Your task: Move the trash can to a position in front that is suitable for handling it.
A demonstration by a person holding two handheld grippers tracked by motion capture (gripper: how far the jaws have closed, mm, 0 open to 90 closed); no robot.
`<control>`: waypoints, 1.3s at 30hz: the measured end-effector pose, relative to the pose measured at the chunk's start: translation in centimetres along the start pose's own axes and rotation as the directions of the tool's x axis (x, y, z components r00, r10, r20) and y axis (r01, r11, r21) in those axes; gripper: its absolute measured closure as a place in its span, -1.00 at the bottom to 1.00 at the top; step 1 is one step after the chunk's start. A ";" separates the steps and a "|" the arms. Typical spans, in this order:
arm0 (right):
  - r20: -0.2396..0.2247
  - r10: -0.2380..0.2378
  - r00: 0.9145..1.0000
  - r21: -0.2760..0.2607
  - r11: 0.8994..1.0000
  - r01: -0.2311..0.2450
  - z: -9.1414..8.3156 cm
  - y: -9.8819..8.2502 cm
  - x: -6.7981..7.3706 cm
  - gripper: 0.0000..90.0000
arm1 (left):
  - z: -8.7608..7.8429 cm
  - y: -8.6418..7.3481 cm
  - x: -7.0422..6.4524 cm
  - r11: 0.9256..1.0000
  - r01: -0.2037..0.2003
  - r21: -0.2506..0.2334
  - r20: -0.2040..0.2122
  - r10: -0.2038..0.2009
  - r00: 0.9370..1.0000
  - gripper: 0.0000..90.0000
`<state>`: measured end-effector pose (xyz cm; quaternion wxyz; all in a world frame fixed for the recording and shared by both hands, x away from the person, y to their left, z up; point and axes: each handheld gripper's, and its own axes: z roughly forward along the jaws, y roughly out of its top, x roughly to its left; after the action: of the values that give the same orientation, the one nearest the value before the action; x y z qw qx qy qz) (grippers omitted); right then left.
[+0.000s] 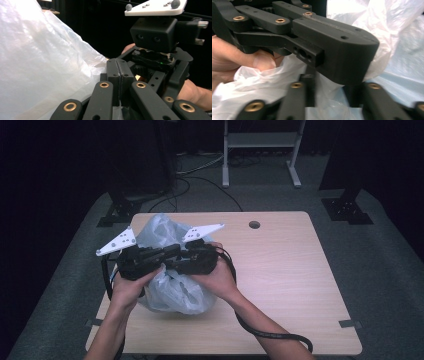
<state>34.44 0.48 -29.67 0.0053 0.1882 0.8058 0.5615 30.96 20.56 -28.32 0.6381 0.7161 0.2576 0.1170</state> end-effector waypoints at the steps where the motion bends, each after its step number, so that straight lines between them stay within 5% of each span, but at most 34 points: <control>1: -0.007 0.014 1.000 0.005 1.000 -0.014 0.0 0.1 -0.1 0.74 | -0.1 -0.1 0.1 1.000 0.007 -0.005 0.003 -0.007 1.000 1.00; 5: -0.030 0.047 0.998 0.017 0.999 -0.047 0.1 0.1 -0.4 0.97 | -0.4 -0.3 0.3 0.999 0.025 -0.020 0.011 -0.025 1.000 0.93; 10: -0.055 0.104 0.993 0.023 0.994 -0.103 0.1 0.0 -1.2 0.98 | -1.5 -0.4 0.6 0.998 0.046 -0.045 -0.009 -0.047 0.999 0.55; 15: -0.102 0.196 0.975 0.001 0.980 -0.197 -0.4 0.0 -2.6 0.99 | -3.0 -0.6 0.8 0.997 0.051 -0.064 -0.054 -0.055 0.997 0.22; 22: -0.132 0.311 0.941 -0.021 0.948 -0.317 -1.1 -0.1 -4.7 0.99 | -5.1 -1.6 0.8 0.996 0.043 -0.081 -0.120 -0.052 0.991 -0.22; 29: -0.125 0.339 0.932 -0.041 0.937 -0.347 -1.7 0.5 -5.5 0.99 | -6.8 -2.8 0.7 0.994 0.035 -0.099 -0.189 -0.053 0.981 -0.45; 39: -0.083 0.351 0.933 -0.063 0.932 -0.356 -2.9 2.5 -6.4 0.99 | -8.5 -4.2 0.7 0.991 0.033 -0.127 -0.239 -0.063 0.969 -0.61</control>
<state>40.48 -3.40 -27.59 -0.1169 0.3099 0.7362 0.5902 26.42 28.39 -31.17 0.6471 0.6496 0.3433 0.2038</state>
